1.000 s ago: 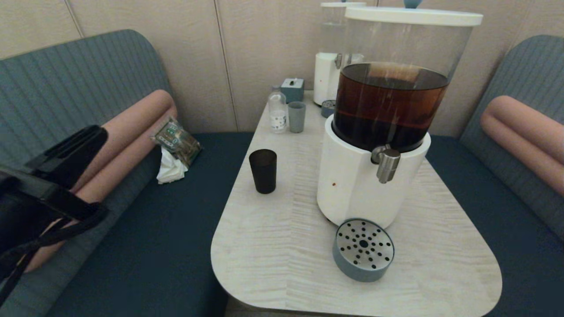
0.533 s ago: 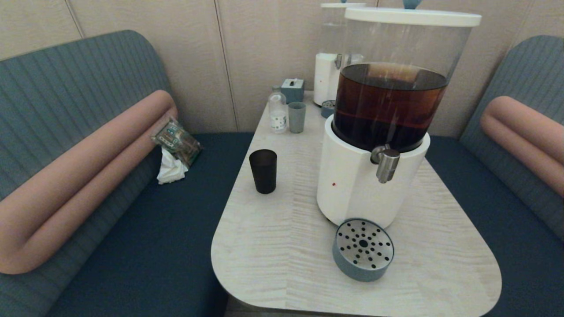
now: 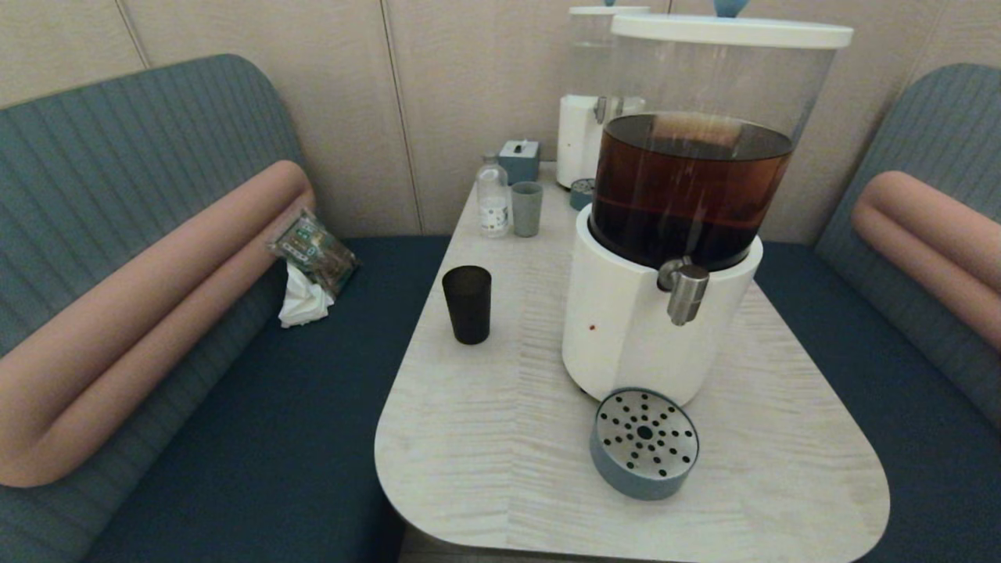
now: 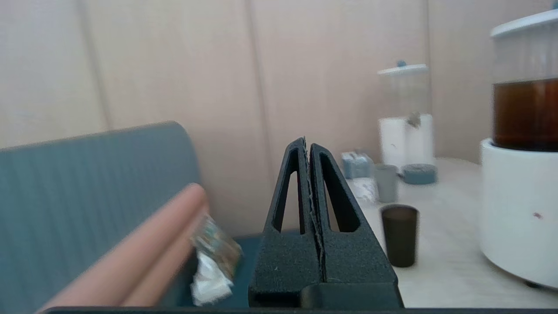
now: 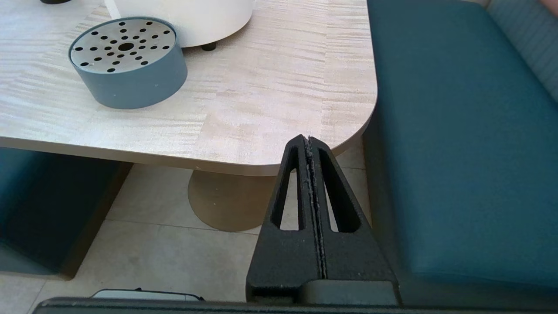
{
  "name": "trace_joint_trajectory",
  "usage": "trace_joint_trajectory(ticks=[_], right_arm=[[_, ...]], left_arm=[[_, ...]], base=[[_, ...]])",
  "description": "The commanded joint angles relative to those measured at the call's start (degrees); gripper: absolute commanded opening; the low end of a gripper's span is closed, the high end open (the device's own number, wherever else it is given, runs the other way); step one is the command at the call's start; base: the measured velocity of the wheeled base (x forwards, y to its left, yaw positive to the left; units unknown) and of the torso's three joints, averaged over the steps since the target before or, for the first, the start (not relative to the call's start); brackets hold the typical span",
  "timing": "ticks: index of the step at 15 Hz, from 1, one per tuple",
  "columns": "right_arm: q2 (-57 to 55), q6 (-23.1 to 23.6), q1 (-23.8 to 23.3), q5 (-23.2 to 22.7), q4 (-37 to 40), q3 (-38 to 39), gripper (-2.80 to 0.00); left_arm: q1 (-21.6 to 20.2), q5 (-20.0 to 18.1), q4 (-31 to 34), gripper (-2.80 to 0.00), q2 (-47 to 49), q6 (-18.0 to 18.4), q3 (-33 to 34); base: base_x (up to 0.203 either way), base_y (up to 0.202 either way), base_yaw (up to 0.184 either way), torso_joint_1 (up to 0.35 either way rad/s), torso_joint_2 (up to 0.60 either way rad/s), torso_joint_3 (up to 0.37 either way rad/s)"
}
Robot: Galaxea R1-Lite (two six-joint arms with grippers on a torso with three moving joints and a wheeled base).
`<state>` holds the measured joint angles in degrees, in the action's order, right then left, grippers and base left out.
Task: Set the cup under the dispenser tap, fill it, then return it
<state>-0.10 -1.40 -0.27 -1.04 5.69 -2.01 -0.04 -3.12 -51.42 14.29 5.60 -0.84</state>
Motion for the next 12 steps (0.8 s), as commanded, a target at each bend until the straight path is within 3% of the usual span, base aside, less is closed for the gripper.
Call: trace_joint_trajectory(ticks=[1, 4, 7, 9, 12], right_arm=[[-0.1, 0.0, 0.0, 0.0, 0.0, 0.0, -2.80], [-0.1, 0.0, 0.0, 0.0, 0.0, 0.0, -2.80], [-0.1, 0.0, 0.0, 0.0, 0.0, 0.0, -2.80], [-0.1, 0.0, 0.0, 0.0, 0.0, 0.0, -2.80], [-0.1, 0.0, 0.0, 0.0, 0.0, 0.0, -2.80]], left_arm=[[-0.5, 0.3, -0.3, -2.80, -3.2, 0.1, 0.4], [-0.4, 0.2, 5.0, -2.80, -9.5, 0.1, -0.4], [-0.4, 0.0, 14.0, -2.80, -14.3, 0.1, -4.9], [-0.4, -0.1, 23.5, -2.80, -14.3, 0.1, -5.9], [-0.4, 0.0, 34.9, -2.80, -14.3, 0.1, -1.1]], base=[[0.000, 0.000, 0.000, 0.000, 0.00, 0.000], [0.000, 0.000, 0.000, 0.000, 0.00, 0.000], [0.000, 0.000, 0.000, 0.000, 0.00, 0.000], [0.000, 0.000, 0.000, 0.000, 0.00, 0.000], [0.000, 0.000, 0.000, 0.000, 0.00, 0.000]])
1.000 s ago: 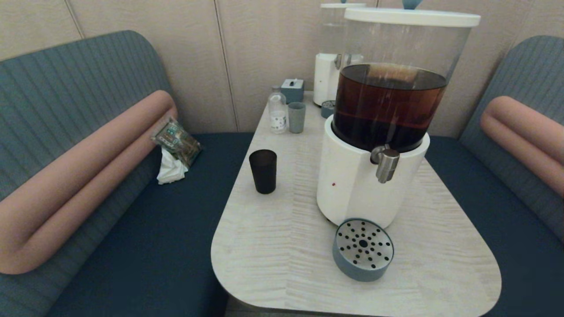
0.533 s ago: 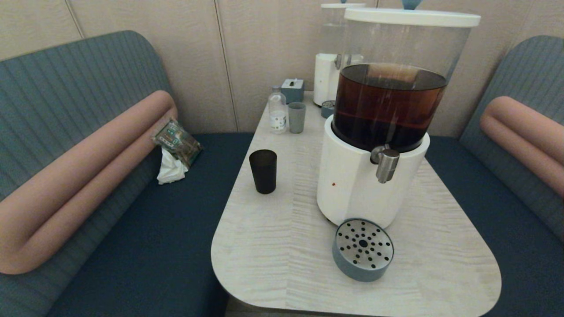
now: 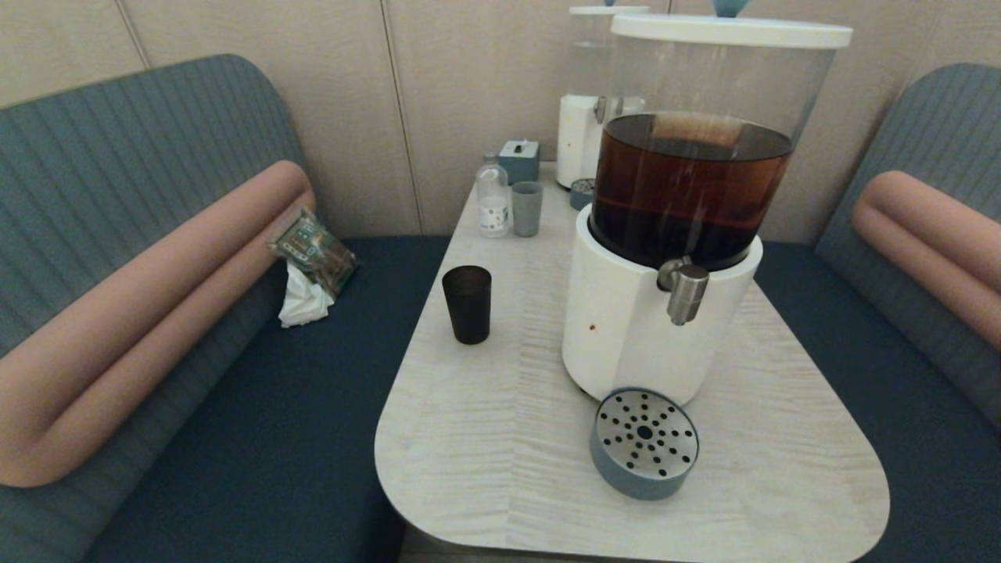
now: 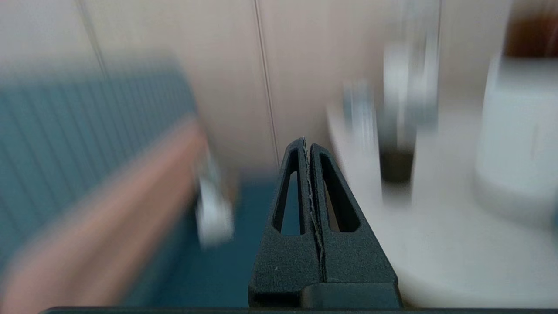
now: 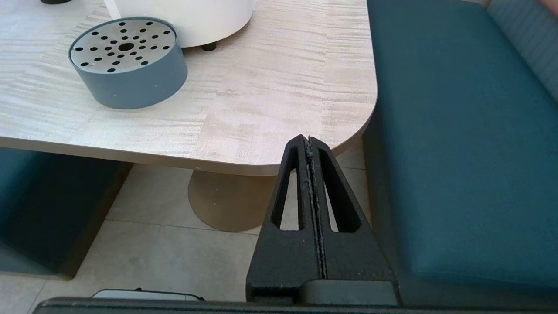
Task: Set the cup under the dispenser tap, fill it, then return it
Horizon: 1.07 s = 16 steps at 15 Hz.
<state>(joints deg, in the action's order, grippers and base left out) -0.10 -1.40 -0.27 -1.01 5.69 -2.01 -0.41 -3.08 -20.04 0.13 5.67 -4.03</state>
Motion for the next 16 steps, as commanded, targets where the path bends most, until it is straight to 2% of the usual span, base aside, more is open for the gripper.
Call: trace_joint_trajectory(ticks=[1, 4, 6, 13, 16], right_arm=[[-0.1, 0.0, -0.1, 0.0, 0.0, 0.0, -2.80], [-0.1, 0.0, 0.0, 0.0, 0.0, 0.0, -2.80], [-0.1, 0.0, 0.0, 0.0, 0.0, 0.0, -2.80], [-0.1, 0.0, 0.0, 0.0, 0.0, 0.0, -2.80], [-0.1, 0.0, -0.1, 0.0, 0.0, 0.0, -2.80]], left_arm=[[0.0, 0.1, 5.9, -2.80, -0.1, -0.1, 3.7], [0.0, 0.6, 13.8, -2.80, -0.1, -1.2, 4.1], [0.0, 1.1, 16.6, -2.80, -0.1, -1.3, 4.1], [0.1, 1.9, 21.3, -2.80, -0.1, -1.6, 3.8], [0.2, 2.5, 23.1, -2.80, -0.1, -2.8, 3.1]], base=[[0.000, 0.000, 0.000, 0.000, 0.00, 0.000], [0.000, 0.000, 0.000, 0.000, 0.00, 0.000], [0.000, 0.000, 0.000, 0.000, 0.00, 0.000], [0.000, 0.000, 0.000, 0.000, 0.00, 0.000], [0.000, 0.000, 0.000, 0.000, 0.00, 0.000]])
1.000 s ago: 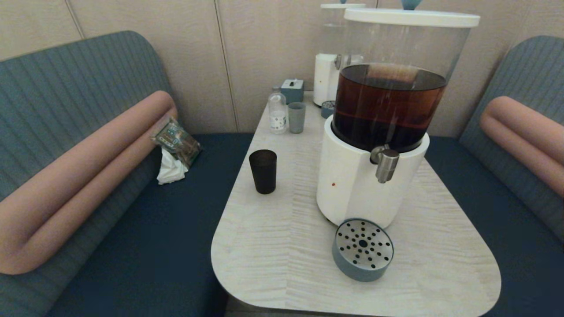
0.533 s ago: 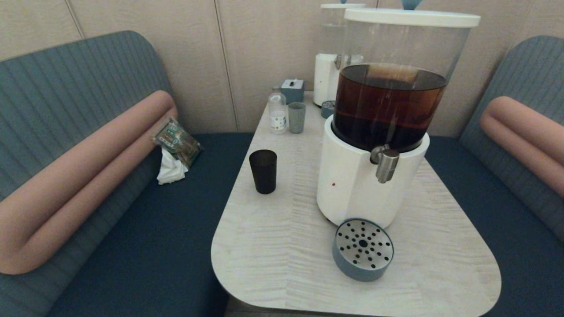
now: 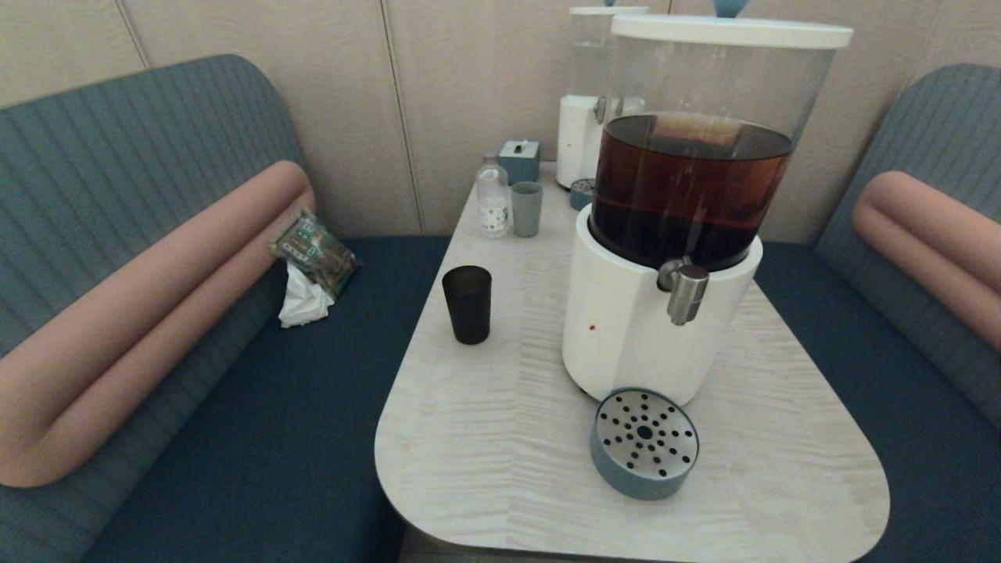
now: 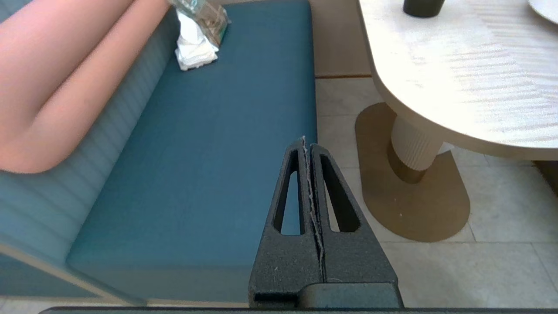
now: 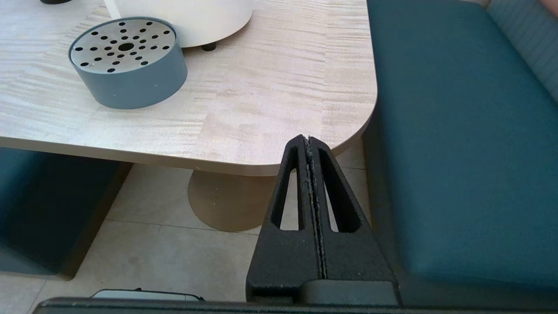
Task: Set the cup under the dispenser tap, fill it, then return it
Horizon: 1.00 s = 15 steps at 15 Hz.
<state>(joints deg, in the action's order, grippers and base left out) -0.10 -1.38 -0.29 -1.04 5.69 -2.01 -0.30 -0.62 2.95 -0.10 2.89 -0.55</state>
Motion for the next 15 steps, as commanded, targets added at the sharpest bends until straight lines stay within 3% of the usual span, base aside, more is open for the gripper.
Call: trace_joint_trajectory(ticks=[1, 15], right_arm=[[-0.1, 0.0, 0.0, 0.0, 0.0, 0.0, -2.80], [-0.1, 0.0, 0.0, 0.0, 0.0, 0.1, -2.80]], left_arm=[[0.0, -0.2, 0.3, -2.80, 0.1, 0.1, -0.4], [0.0, 0.0, -0.7, -2.80, 0.1, -0.3, 0.0]], base=[[0.000, 0.000, 0.000, 0.000, 0.00, 0.000], [0.000, 0.000, 0.000, 0.000, 0.00, 0.000]])
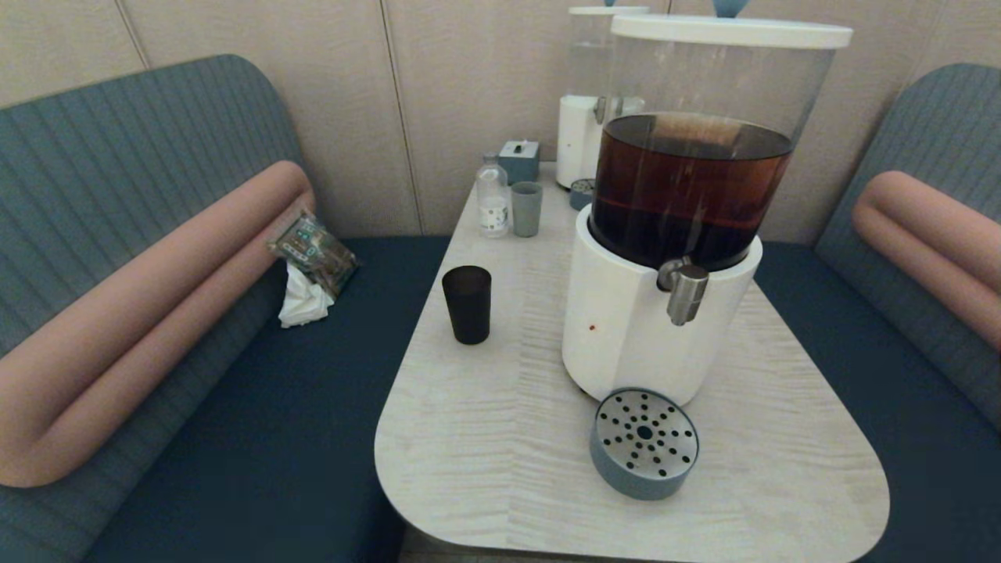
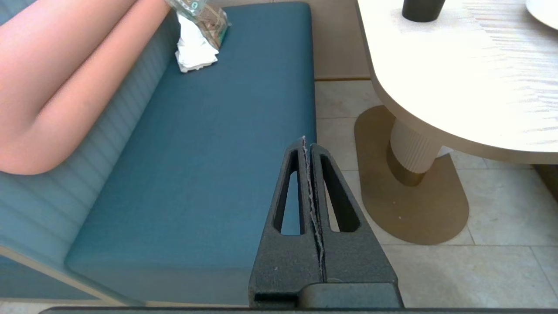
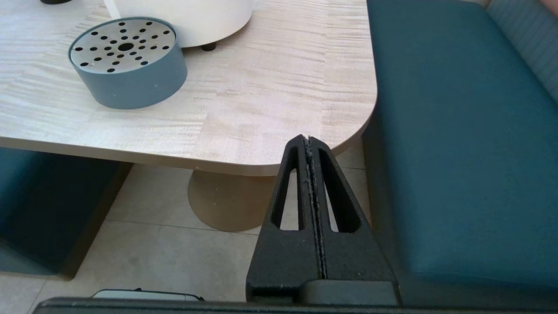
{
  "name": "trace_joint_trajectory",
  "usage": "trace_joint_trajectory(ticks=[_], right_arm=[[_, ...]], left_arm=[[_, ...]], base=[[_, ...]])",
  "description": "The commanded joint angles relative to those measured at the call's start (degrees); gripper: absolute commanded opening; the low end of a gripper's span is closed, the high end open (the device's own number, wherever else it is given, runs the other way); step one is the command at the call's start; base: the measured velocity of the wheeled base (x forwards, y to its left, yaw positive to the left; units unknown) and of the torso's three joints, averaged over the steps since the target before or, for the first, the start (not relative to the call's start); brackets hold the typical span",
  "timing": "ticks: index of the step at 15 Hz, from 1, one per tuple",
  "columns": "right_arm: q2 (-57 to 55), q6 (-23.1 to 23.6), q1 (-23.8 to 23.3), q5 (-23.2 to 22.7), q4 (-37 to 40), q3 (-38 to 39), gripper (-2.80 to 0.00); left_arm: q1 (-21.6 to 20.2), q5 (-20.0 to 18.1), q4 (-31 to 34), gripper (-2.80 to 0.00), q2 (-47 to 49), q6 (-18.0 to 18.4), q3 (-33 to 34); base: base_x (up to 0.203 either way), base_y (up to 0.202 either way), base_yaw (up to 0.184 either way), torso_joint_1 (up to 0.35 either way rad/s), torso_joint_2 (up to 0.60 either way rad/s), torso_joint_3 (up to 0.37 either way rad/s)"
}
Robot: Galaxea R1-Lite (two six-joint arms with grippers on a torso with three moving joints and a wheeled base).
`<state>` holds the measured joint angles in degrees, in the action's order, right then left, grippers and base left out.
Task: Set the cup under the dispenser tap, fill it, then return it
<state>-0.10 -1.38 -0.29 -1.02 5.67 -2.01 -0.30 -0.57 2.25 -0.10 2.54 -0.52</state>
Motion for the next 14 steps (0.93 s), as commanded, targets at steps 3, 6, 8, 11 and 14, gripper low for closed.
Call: trace_joint_trajectory(ticks=[3, 6, 8, 11, 14], right_arm=[[-0.1, -0.1, -0.1, 0.0, 0.0, 0.1, -2.80], [-0.1, -0.1, 0.0, 0.1, -1.4, 0.5, -2.80], [-0.1, -0.1, 0.0, 0.1, -1.8, 0.6, -2.80], [-0.1, -0.3, -0.1, 0.1, -1.8, 0.6, -2.80], [-0.1, -0.5, 0.0, 0.1, -1.8, 0.6, -2.80]], left_arm=[[0.0, 0.0, 0.0, -2.80, 0.1, 0.2, 0.0], [0.0, -0.1, 0.0, -2.80, 0.1, 0.1, 0.0], [0.0, 0.0, 0.0, -2.80, 0.1, 0.1, 0.0], [0.0, -0.1, 0.0, -2.80, 0.1, 0.1, 0.0], [0.0, 0.0, -1.0, -2.80, 0.1, 0.0, 0.3]], base=[[0.000, 0.000, 0.000, 0.000, 0.00, 0.000], [0.000, 0.000, 0.000, 0.000, 0.00, 0.000], [0.000, 0.000, 0.000, 0.000, 0.00, 0.000], [0.000, 0.000, 0.000, 0.000, 0.00, 0.000], [0.000, 0.000, 0.000, 0.000, 0.00, 0.000]])
